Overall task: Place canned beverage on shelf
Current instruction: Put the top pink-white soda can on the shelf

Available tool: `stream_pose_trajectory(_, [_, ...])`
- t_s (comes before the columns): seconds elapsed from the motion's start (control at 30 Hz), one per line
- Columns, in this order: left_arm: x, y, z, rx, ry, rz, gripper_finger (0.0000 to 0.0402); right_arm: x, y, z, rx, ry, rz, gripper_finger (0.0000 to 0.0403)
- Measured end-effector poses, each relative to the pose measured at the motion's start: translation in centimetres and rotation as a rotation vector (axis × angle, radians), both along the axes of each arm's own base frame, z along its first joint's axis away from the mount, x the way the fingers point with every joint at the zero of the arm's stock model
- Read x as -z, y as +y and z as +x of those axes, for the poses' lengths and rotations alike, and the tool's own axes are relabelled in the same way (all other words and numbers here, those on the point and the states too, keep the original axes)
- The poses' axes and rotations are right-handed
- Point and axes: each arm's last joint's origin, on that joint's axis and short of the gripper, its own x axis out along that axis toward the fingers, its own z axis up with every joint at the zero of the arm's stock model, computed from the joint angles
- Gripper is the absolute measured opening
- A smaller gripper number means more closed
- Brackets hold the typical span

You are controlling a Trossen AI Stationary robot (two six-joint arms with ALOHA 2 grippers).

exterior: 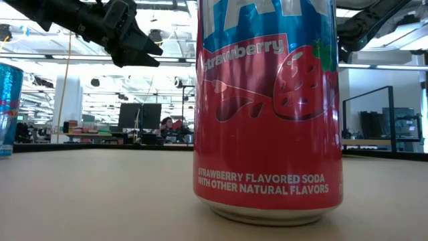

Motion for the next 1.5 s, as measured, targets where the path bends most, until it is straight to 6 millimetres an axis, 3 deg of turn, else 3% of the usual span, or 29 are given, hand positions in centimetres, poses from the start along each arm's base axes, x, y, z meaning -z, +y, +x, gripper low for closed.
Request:
stream_pose_trajectory(0.2, [0.0, 0.0, 0.0, 0.0, 0.0, 0.0, 0.0328, 0.1, -0.5, -0.4, 0.018, 0.013, -0.001, 0.0019])
stream_pose_trajectory(0.5, [0.0, 0.0, 0.0, 0.0, 0.001, 0.0, 0.0328, 1.1, 1.0, -0.3, -0.033, 0.127, 0.076, 0.002])
stream_pose_trajectory(0.7, [0.0, 0.0, 0.0, 0.0, 0.001, 0.0, 0.0328, 1.2, 0.8, -0.7, 0.113, 0.217, -0.004, 0.002])
stream_pose_trajectory(1.5, [0.0, 0.0, 0.0, 0.0, 0.001, 0.0, 0.0328, 0.3, -0.4, -0.8, 0.173, 0.119, -0.069, 0.002])
